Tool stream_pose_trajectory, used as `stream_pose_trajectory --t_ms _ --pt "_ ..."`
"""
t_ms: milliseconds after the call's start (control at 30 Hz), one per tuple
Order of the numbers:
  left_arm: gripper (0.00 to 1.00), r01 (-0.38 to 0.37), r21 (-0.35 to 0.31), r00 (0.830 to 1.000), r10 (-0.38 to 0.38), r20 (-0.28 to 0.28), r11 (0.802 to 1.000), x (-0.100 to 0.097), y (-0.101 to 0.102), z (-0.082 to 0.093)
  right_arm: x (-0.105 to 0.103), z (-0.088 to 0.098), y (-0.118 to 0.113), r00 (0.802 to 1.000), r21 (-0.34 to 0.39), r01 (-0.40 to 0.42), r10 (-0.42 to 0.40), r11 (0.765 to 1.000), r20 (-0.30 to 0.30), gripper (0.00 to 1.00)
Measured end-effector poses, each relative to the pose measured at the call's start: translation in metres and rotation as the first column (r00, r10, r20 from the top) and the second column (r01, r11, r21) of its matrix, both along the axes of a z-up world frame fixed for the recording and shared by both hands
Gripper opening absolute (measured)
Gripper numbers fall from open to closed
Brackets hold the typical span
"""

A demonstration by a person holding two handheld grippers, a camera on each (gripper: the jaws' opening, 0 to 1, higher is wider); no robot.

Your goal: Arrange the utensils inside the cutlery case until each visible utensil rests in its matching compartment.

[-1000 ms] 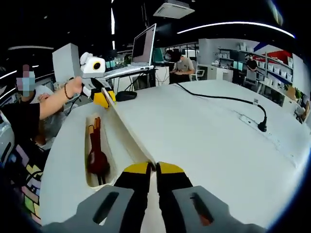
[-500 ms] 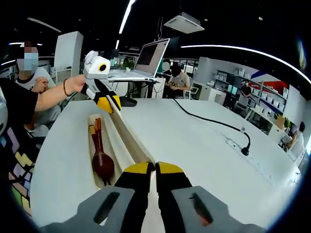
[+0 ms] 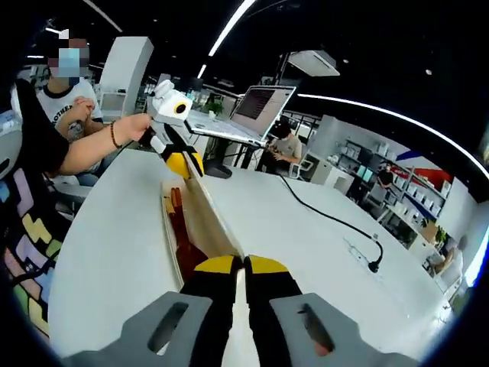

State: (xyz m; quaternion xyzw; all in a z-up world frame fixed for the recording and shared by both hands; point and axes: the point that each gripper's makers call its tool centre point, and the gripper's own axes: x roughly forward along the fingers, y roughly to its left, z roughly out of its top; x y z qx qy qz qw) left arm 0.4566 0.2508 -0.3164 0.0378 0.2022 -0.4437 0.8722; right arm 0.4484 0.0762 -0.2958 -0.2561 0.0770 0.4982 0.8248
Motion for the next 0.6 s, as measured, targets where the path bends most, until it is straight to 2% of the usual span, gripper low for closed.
stream_pose_trajectory --t_ms 67,100,133,167,333,533,600 --pt "0.21 0.023 0.011 1.000 -0.023 0.016 1.000 -0.004 0.000 -0.003 0.001 -0.004 0.000 0.999 0.000 0.002 -0.002 1.000 -0.032 0.02" --pt "0.20 0.025 -0.008 1.000 -0.025 0.009 1.000 -0.007 0.000 -0.003 -0.002 -0.005 0.000 0.999 0.006 -0.005 0.005 1.000 -0.031 0.02" --pt "0.20 0.015 -0.050 0.999 -0.017 -0.039 0.999 -0.012 -0.001 -0.006 -0.004 -0.005 0.000 1.000 0.012 -0.011 0.011 1.000 -0.029 0.02" --pt "0.20 0.015 -0.064 0.998 -0.019 -0.068 0.998 -0.014 0.000 -0.009 -0.006 -0.005 0.000 1.000 0.014 -0.016 0.016 1.000 -0.026 0.02" --pt "0.21 0.000 -0.076 1.000 -0.001 -0.024 0.997 -0.011 0.007 -0.011 -0.008 -0.005 0.004 1.000 0.004 -0.025 0.025 1.000 0.012 0.02" --pt "0.20 -0.030 -0.104 1.000 0.029 -0.005 0.994 -0.014 0.016 -0.012 -0.014 -0.007 0.006 0.993 -0.021 -0.046 0.048 0.999 0.111 0.02" --pt "0.20 -0.031 -0.110 0.999 0.032 0.007 0.993 -0.016 0.015 -0.010 -0.012 -0.004 0.005 0.983 -0.041 -0.040 0.046 0.998 0.180 0.03"
